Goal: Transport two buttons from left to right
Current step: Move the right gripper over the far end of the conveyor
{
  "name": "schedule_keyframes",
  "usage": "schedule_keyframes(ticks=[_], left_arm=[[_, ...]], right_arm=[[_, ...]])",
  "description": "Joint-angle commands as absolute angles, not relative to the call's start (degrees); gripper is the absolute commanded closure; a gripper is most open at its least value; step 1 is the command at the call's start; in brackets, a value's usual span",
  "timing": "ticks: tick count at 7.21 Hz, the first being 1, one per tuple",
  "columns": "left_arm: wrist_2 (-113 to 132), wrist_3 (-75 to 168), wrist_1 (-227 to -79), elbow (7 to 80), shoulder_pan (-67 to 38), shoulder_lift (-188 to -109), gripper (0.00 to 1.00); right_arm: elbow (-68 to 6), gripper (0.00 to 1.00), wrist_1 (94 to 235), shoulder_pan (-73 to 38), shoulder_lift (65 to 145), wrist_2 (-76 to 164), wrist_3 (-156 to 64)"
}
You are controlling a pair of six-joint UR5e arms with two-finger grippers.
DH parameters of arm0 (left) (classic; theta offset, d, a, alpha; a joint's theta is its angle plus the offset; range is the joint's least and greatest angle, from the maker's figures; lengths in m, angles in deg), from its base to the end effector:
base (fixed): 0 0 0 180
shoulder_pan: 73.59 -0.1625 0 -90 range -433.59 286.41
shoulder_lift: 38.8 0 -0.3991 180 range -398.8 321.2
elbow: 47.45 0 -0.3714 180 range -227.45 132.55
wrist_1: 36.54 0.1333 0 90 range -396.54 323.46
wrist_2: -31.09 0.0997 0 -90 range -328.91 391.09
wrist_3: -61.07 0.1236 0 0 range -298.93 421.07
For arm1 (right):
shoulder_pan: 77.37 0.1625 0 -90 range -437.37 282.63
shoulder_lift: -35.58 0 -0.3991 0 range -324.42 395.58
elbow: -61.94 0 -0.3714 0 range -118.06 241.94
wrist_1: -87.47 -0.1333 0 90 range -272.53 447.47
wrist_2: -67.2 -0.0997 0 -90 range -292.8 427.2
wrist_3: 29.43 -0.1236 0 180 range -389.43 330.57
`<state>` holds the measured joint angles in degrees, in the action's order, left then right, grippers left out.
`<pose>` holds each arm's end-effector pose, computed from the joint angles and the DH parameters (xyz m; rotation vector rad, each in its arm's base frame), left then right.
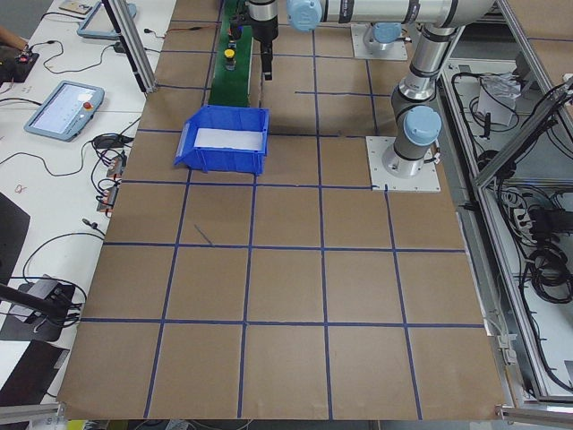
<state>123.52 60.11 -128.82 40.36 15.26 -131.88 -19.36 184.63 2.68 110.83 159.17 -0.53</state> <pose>-0.1183 -0.4880 0.4264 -0.0552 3.0976 0.0858 0.0281 -0.5867 0.3877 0.5102 -3.0605 0.0106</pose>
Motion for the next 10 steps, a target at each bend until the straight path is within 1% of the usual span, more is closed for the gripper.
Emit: schedule_keyframes(ticks=[1, 3, 5, 8, 10], left_arm=[[123.55, 60.1, -128.83, 40.36, 15.26, -131.88, 0.0], [123.55, 60.19, -128.83, 40.36, 15.18, -131.88, 0.0], [123.55, 60.19, -128.83, 40.36, 15.18, -131.88, 0.0], [123.55, 60.1, -128.83, 40.44, 15.26, -131.96, 0.0], [123.55, 60.19, -128.83, 40.44, 15.26, -131.96, 0.0]], right_arm=[[-18.83, 0.0, 185.21, -2.89, 108.27, 158.96, 13.15], [-18.48, 0.0, 189.22, -4.07, 103.8, 158.43, 24.12], [-19.35, 0.0, 190.47, -5.91, 101.59, 158.43, 31.35], [-21.64, 0.0, 190.83, -6.0, 101.93, 155.8, 39.89], [-23.3, 0.03, 194.95, -6.0, 101.67, 156.14, 51.65]])
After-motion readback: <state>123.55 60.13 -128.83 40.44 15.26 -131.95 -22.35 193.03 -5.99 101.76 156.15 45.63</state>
